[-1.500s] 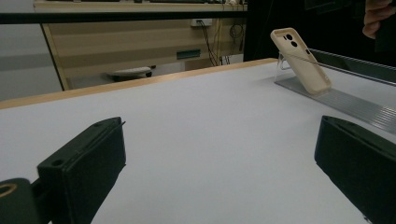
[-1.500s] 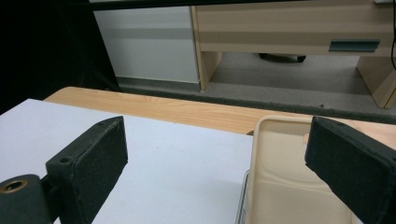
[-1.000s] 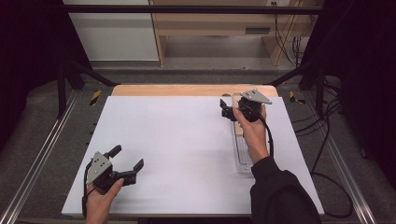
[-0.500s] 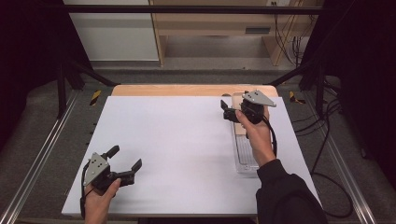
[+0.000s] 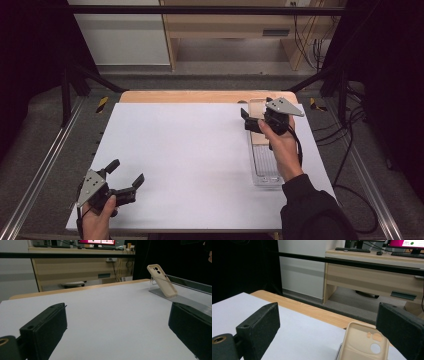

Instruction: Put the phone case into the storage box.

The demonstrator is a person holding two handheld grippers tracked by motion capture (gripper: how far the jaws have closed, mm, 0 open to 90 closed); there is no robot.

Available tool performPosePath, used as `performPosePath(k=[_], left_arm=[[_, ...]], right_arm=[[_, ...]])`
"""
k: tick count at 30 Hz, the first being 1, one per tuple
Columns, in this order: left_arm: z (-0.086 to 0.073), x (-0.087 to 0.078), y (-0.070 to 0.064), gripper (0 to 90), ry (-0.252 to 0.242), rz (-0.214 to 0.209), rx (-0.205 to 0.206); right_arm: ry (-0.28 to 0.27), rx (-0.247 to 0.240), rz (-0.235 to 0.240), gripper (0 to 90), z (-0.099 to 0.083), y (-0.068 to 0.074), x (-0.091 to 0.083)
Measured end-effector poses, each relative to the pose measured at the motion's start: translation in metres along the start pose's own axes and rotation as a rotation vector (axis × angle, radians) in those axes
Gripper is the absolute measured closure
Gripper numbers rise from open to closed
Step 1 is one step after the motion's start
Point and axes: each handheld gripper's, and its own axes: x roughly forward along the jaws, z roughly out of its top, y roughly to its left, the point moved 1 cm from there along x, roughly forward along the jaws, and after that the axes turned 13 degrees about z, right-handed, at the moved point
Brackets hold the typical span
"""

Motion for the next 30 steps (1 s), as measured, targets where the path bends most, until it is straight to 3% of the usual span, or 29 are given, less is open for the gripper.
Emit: performPosePath(k=[8,30], left_arm=[[0.0,-0.002,0.003,1.2,-0.012,0.004,-0.019],[-0.001,-0.002,0.003,1.2,-0.01,0.003,-0.009]], right_arm=[[-0.01,0.001,0.013,4.2,0.001,0.0,-0.01],[-0.034,-0.007,0.002,2.0,0.005,0.0,-0.035]])
